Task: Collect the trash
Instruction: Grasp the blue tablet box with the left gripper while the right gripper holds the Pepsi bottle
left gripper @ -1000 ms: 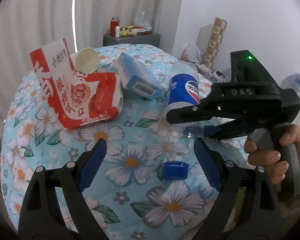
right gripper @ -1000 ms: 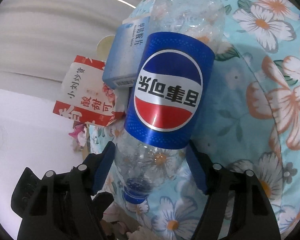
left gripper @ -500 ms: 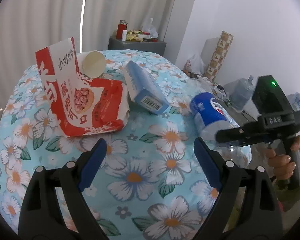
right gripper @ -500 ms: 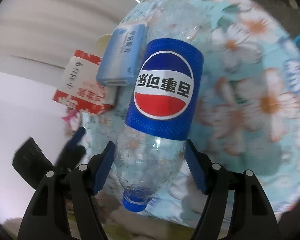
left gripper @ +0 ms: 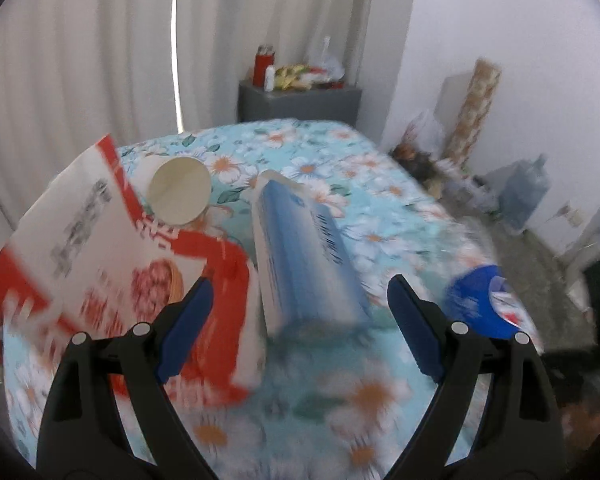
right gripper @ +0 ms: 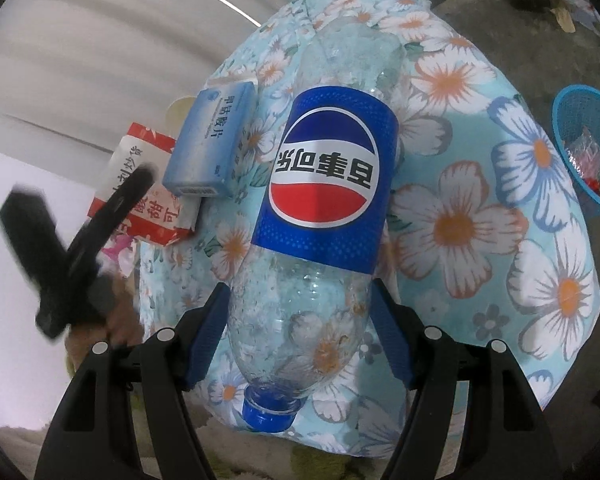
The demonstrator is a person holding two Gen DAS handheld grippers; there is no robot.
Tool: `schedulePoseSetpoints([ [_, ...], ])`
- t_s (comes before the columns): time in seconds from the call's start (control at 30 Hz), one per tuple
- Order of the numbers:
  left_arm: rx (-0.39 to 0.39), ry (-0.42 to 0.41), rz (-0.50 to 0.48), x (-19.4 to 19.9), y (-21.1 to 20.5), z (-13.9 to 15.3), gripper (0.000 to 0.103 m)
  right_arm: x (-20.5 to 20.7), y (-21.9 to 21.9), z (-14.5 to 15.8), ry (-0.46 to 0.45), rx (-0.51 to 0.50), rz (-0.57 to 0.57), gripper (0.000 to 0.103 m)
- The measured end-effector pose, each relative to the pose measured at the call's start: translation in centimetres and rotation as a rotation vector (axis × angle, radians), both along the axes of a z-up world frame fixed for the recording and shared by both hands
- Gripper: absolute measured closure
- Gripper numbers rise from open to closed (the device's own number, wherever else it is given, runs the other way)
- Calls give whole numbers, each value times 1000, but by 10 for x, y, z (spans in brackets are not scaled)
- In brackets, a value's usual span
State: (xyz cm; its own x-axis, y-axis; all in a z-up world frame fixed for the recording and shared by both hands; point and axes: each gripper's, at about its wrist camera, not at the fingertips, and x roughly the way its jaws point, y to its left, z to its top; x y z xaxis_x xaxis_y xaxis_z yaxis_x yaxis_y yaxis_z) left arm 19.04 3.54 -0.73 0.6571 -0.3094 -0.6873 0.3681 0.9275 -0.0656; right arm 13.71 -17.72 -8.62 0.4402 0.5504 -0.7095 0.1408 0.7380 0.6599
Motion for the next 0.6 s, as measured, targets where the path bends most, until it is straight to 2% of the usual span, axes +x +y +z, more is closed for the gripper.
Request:
schedulePoseSetpoints([
  [0.1,104,16,23,25,-18,-10,19,-1,-2,-3,-4,15,1,35],
  [0.33,319,15,-54,48,-59,-31,19,-3,-9,-6,-16,39,-2,35],
  [0.43,369,36,-68,53,-66,-40,19,-7,-12,-6,-25,47,-11,35],
  [0.6,402,64,-74,57,-70,-48,19,-17,-20,-6,-38,53,-22,35],
])
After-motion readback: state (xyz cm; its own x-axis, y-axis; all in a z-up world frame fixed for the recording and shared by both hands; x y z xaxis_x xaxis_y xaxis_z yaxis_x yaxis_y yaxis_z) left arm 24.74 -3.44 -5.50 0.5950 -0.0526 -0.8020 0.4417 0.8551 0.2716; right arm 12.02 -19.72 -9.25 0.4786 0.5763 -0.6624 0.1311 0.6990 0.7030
